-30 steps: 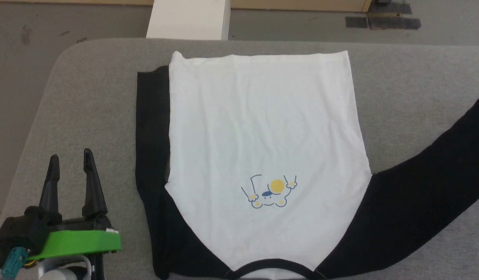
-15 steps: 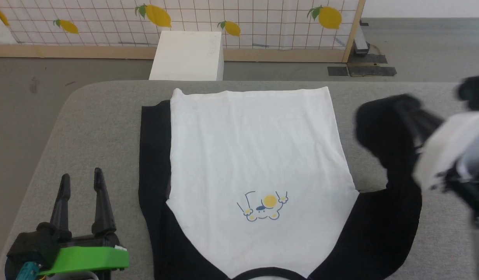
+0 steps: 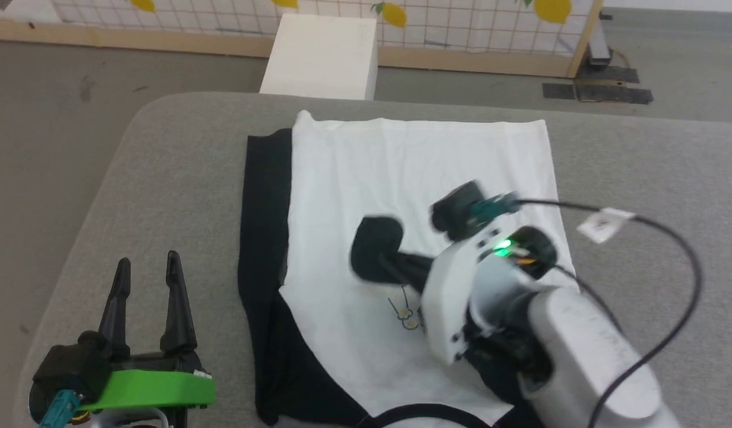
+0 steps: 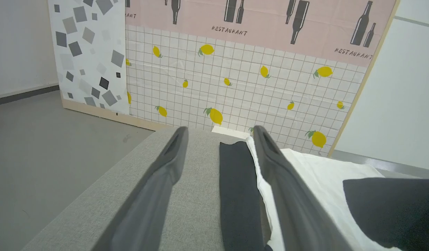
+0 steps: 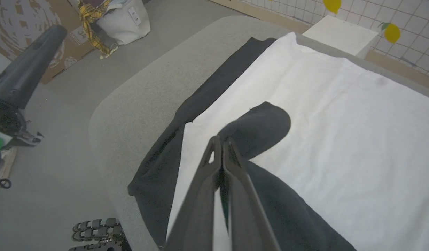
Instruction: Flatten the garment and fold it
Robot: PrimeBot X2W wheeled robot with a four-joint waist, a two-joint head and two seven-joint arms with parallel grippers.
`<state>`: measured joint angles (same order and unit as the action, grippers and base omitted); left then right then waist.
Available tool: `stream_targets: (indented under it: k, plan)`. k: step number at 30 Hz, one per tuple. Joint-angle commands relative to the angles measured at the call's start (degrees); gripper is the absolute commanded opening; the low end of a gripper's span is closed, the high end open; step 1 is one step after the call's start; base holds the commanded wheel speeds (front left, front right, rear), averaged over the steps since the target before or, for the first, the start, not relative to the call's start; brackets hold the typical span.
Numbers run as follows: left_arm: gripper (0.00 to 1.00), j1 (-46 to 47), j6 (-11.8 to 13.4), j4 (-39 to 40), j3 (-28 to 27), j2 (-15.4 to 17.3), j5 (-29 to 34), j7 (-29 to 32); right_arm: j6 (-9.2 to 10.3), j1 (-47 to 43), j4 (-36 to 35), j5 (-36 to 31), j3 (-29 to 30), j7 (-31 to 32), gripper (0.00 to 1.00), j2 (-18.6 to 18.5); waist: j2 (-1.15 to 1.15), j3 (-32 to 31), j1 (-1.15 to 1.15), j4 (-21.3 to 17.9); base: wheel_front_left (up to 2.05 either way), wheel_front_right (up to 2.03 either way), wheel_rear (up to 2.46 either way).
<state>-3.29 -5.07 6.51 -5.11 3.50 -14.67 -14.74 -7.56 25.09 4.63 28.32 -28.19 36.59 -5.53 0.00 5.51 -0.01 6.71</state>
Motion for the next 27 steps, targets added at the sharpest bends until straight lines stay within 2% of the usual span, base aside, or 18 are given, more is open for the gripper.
stream_targets:
  k: [1,11,12,16,20,23,27]
  plan:
    - [1.0,1.0,-0.3,-0.1,0.1,-0.3,0.4,-0.3,0.08,1.0,1.6,0.3,-1.4,-1.1,0.0,0.6,0.0,1.1,0.01,1.5,0.0,0.0,0.0]
    - [1.0,1.2,-0.6,-1.2,-0.2,-0.5,-0.2,-0.3,0.08,2.3,14.5,5.4,-13.8,-4.7,0.0,2.2,0.0,2.1,0.01,4.0,0.0,0.0,0.0]
    - [1.0,1.1,-0.6,-1.4,-0.3,-0.5,-0.3,-0.3,0.08,2.4,15.2,6.1,-14.5,-5.2,1.0,2.2,0.0,2.1,0.01,4.0,0.0,0.0,0.0]
    - [1.0,0.8,-0.7,-1.9,-0.5,-0.5,-0.3,-0.3,0.08,3.4,15.5,9.7,-14.1,-7.6,1.0,2.3,0.0,1.8,0.01,3.2,0.0,0.0,0.0]
    - [1.0,0.9,-0.8,-2.7,-0.5,-0.5,0.0,-0.3,0.08,4.7,13.0,11.8,-9.4,-11.1,1.0,1.6,0.0,1.1,0.01,1.8,0.0,0.0,0.0]
    - [1.0,1.2,-1.0,-3.4,-0.4,-0.2,0.1,-0.3,0.08,4.6,10.4,11.9,-2.1,-15.1,1.0,0.4,0.0,0.6,0.01,0.3,0.0,0.0,0.0]
    - [1.0,1.8,-1.0,-4.1,-0.3,0.1,0.1,-0.3,0.08,3.0,7.7,7.9,10.2,-21.0,1.0,-0.7,0.0,0.2,0.01,-1.8,0.0,0.0,0.0]
